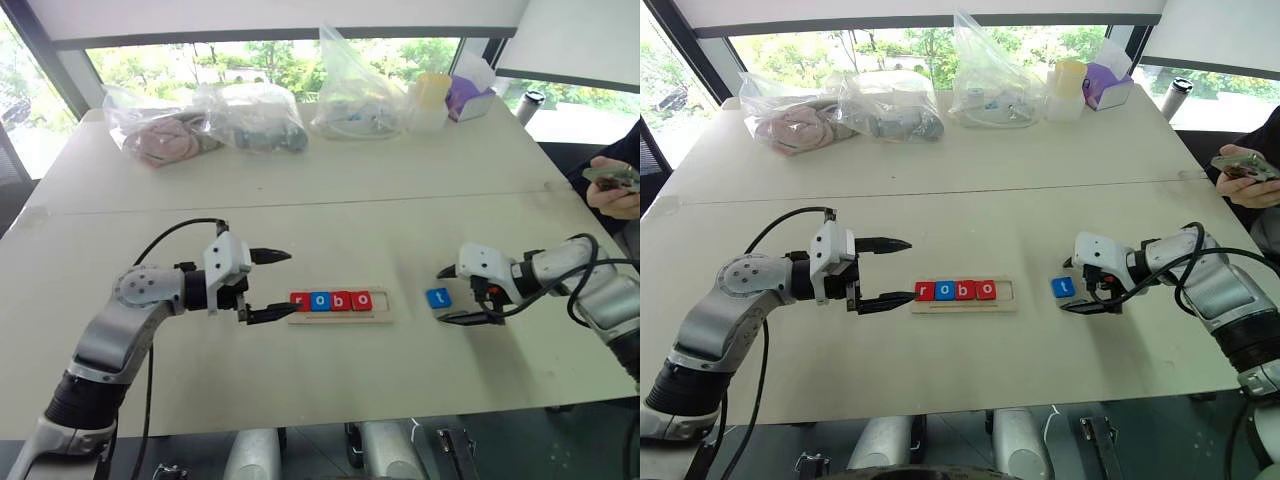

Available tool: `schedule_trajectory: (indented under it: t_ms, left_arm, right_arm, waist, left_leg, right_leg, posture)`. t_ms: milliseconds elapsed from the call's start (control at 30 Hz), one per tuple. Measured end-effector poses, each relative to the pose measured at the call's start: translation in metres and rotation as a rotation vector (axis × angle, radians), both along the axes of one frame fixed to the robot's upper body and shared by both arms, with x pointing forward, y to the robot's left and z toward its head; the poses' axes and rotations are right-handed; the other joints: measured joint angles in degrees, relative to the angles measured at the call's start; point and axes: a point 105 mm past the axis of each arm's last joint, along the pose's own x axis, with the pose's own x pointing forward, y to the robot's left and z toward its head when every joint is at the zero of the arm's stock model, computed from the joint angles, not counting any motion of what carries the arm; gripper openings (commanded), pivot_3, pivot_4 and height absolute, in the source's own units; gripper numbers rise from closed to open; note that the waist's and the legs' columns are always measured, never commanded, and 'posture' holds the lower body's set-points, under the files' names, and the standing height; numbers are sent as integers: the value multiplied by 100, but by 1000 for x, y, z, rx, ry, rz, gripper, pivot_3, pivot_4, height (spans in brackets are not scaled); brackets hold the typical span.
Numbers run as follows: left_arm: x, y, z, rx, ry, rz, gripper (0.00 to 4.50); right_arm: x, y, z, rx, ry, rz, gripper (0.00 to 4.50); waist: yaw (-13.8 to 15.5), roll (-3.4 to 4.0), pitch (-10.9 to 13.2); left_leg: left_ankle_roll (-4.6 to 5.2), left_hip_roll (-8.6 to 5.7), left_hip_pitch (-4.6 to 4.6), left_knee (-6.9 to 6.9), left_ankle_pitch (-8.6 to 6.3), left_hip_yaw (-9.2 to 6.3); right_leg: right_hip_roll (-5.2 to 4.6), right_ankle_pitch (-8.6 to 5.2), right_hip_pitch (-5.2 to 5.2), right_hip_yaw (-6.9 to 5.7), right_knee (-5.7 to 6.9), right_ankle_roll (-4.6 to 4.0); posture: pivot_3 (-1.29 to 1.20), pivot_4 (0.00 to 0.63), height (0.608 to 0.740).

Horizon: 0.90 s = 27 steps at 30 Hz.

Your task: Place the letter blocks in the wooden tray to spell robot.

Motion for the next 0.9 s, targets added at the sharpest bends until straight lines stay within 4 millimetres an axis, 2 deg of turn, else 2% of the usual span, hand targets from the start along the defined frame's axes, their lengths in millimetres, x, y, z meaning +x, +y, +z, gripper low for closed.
schedule_trajectory:
  t_ms: [133,233,300,533,667,900]
  left_arm:
    - [0,0,0,0,0,1,4500]
    - [0,0,0,0,0,1,4500]
    - [0,0,0,0,0,1,4500]
    - [0,0,0,0,-1,1,4500]
    - [0,0,0,0,-1,2,4500]
    - [1,0,0,-1,-2,6,4500]
  right_arm:
    - [1,1,1,6,-2,-2,1130]
    - [3,0,2,-4,-20,-13,1120]
    - [5,7,4,5,-30,-14,1120]
    - [-4,59,30,60,-61,103,1120]
    - [-6,72,25,68,-45,109,1120]
    - [-8,79,19,66,-12,104,1120]
  waist:
    - [9,0,0]
    - [16,0,0]
    - [3,0,0]
    - [17,1,0]
    - [34,0,0]
    - [24,0,0]
  left_leg:
    - [0,0,3,1,0,0]
    - [0,-1,3,1,0,0]
    - [0,-1,3,1,0,0]
    - [0,-1,3,1,0,-7]
    - [-1,-2,1,4,0,-6]
    - [-1,-2,2,3,0,-8]
  right_leg:
    - [0,1,4,0,1,-1]
    - [-1,1,4,0,1,-1]
    - [0,1,4,0,2,-1]
    - [2,1,1,0,10,-1]
    - [0,0,3,-1,9,-1]
    - [0,1,2,-1,10,-1]
  posture:
    - [0,150,740]
    - [0,150,740]
    - [0,150,740]
    - [0,150,740]
    - [0,150,740]
    - [0,150,740]
